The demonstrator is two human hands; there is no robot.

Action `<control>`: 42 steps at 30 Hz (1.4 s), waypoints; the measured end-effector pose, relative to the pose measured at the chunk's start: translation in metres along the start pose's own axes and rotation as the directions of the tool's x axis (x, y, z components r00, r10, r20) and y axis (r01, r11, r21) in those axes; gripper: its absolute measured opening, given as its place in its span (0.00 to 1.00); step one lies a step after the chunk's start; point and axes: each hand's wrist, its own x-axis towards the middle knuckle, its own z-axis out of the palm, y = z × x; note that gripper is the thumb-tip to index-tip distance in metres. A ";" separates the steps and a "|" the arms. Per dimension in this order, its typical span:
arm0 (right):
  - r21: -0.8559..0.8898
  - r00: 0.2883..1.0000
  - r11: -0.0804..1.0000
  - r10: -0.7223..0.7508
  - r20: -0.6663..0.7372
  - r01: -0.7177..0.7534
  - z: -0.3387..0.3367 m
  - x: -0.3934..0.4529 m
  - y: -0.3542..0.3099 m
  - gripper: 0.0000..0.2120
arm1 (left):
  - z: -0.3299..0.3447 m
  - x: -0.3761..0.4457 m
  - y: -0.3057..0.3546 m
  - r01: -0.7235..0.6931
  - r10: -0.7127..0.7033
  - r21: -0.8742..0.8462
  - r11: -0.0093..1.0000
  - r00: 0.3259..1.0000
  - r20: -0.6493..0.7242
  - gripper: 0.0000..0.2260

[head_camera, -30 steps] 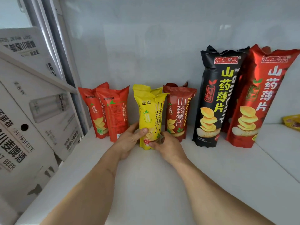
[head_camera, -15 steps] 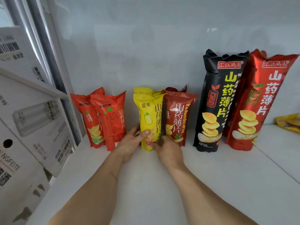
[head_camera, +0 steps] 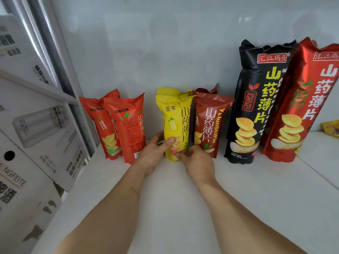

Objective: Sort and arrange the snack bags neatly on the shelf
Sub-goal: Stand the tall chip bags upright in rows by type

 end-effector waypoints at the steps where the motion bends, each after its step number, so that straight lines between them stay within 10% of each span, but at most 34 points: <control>1: 0.004 1.000 1.000 -0.008 -0.005 0.008 -0.001 -0.004 0.000 0.18 | 0.000 -0.004 0.001 -0.005 0.005 0.017 1.000 1.000 -0.009 0.42; 6: 0.030 0.995 0.994 -0.102 -0.010 0.102 0.002 -0.026 -0.004 0.12 | -0.002 -0.038 0.015 0.002 0.019 0.154 0.988 0.990 -0.139 0.42; 11: 0.070 0.957 0.961 -0.275 0.088 0.269 0.022 -0.040 -0.037 0.15 | -0.029 -0.067 0.038 -0.103 0.139 0.119 0.988 0.926 -0.351 0.10; 20: 0.224 0.964 0.952 -0.238 0.118 0.208 0.074 -0.022 -0.095 0.35 | -0.105 -0.069 0.042 -0.081 0.270 0.274 0.958 0.572 -0.774 0.26; 28: 0.204 0.999 0.978 -0.039 0.024 0.033 0.102 -0.009 -0.100 0.50 | -0.131 -0.039 0.030 -0.084 0.114 0.078 0.993 0.805 -0.582 0.34; 42: 0.399 0.982 0.916 -0.116 0.149 0.048 0.105 -0.005 -0.078 0.39 | -0.135 -0.028 0.021 -0.132 0.095 -0.073 0.988 0.921 -0.378 0.27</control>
